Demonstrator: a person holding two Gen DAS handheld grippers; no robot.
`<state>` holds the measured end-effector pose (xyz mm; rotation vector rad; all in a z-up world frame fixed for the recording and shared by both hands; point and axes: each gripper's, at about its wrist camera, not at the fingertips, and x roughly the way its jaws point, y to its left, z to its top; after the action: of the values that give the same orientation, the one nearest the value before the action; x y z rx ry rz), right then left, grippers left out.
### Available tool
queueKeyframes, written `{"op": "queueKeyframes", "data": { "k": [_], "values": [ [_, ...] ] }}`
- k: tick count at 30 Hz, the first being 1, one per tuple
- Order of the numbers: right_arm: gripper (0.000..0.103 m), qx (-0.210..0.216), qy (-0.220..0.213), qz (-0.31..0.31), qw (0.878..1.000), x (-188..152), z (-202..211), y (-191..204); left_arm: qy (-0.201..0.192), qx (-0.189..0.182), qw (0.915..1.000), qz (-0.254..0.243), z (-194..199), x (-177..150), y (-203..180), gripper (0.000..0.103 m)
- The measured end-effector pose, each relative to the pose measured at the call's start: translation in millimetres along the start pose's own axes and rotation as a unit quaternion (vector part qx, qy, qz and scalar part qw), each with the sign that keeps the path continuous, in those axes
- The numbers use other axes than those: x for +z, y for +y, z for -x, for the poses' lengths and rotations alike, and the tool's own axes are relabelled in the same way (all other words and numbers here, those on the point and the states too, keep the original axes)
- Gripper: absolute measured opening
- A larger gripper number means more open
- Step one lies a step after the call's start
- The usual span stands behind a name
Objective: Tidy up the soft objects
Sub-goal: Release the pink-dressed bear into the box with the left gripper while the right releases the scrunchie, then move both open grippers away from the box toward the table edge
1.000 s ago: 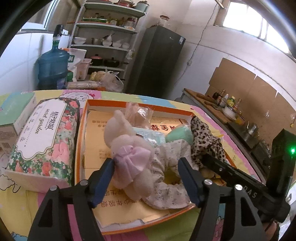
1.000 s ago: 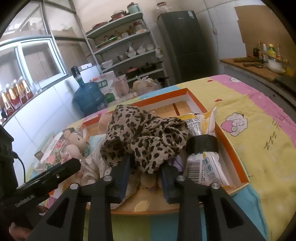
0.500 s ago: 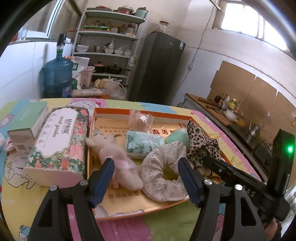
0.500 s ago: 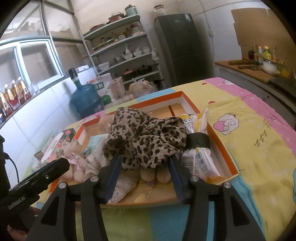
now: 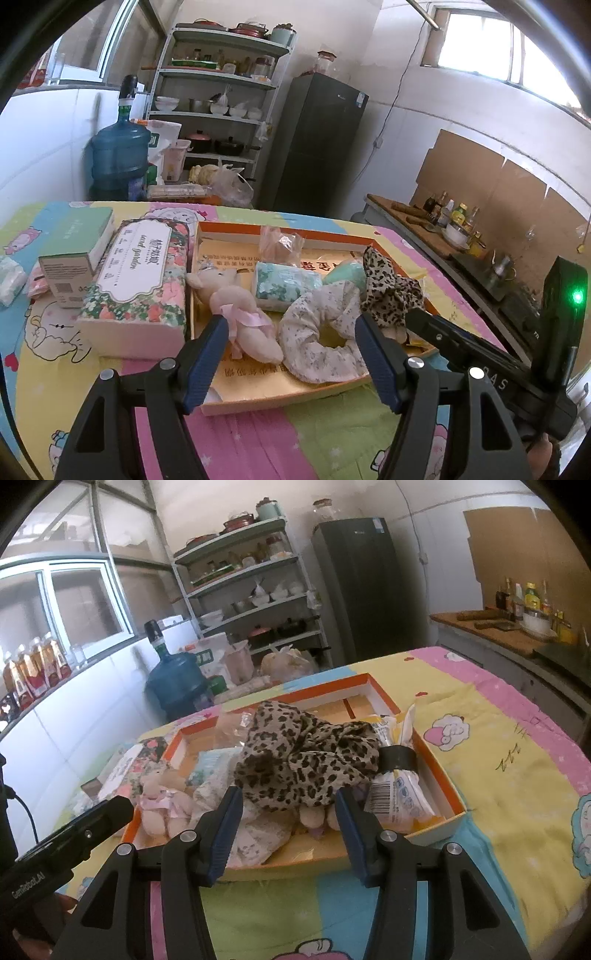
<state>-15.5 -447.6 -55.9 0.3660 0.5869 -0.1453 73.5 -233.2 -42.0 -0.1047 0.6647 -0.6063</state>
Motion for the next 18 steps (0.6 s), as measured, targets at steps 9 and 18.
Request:
{"op": "queueKeyframes", "data": {
  "k": [9,18],
  "values": [
    [0.054,0.01,-0.011,0.009,1.0,-5,14,19,-0.017,0.009,0.9998,-0.004,26,-4,5,0.071],
    [0.054,0.017,-0.014,0.017,1.0,-13,24,35,-0.025,0.023,0.9994,-0.003,50,-12,17,0.071]
  ]
}}
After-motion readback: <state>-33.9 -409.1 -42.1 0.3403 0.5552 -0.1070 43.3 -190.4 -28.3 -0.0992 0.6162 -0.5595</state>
